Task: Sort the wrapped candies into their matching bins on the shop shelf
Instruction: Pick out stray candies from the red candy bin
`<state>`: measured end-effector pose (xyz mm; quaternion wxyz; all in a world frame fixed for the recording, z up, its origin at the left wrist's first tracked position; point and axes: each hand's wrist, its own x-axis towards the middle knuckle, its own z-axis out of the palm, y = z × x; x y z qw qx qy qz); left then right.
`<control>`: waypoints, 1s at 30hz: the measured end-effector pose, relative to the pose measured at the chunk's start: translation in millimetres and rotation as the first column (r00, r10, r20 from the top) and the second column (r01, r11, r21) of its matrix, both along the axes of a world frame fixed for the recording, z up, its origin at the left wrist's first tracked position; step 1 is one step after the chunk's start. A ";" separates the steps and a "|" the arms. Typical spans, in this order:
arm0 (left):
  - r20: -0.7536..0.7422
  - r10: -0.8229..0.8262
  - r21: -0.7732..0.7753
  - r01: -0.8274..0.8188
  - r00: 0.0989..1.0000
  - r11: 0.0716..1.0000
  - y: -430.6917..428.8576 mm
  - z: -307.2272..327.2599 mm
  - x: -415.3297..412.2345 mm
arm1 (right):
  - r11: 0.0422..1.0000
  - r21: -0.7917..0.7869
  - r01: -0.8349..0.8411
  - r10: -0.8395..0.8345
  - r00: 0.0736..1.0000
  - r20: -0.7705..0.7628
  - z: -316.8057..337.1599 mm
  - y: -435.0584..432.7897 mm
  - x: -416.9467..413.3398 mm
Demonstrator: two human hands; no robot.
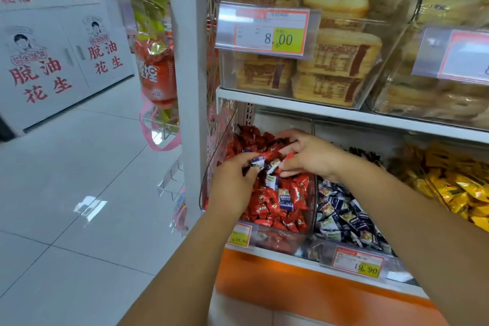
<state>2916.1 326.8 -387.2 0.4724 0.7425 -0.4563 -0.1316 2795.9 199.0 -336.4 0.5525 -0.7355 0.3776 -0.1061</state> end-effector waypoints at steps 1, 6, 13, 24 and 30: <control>-0.012 0.013 -0.006 -0.013 1.000 1.000 -0.2 -0.6 2.2 | 1.000 -0.021 0.013 -0.012 1.000 0.006 -0.2 -0.8 -2.5; -0.019 0.055 -0.051 -0.056 0.998 0.997 1.2 -1.2 11.0 | 0.942 -0.329 -0.068 0.039 0.995 -0.095 6.9 5.7 -13.1; -0.026 0.147 -0.220 -0.149 0.989 0.964 4.7 3.7 15.3 | 0.690 -0.700 -0.186 0.015 0.970 -0.243 -10.8 18.4 -9.2; -0.015 0.150 -0.080 -0.150 0.989 0.985 3.1 5.1 16.0 | 0.601 -0.639 -0.479 0.079 0.832 -0.549 -18.8 24.7 3.6; -0.045 0.147 -0.066 -0.149 0.988 0.987 7.2 3.3 15.6 | 0.739 -0.642 -0.205 0.065 0.970 -0.235 -16.2 17.6 0.2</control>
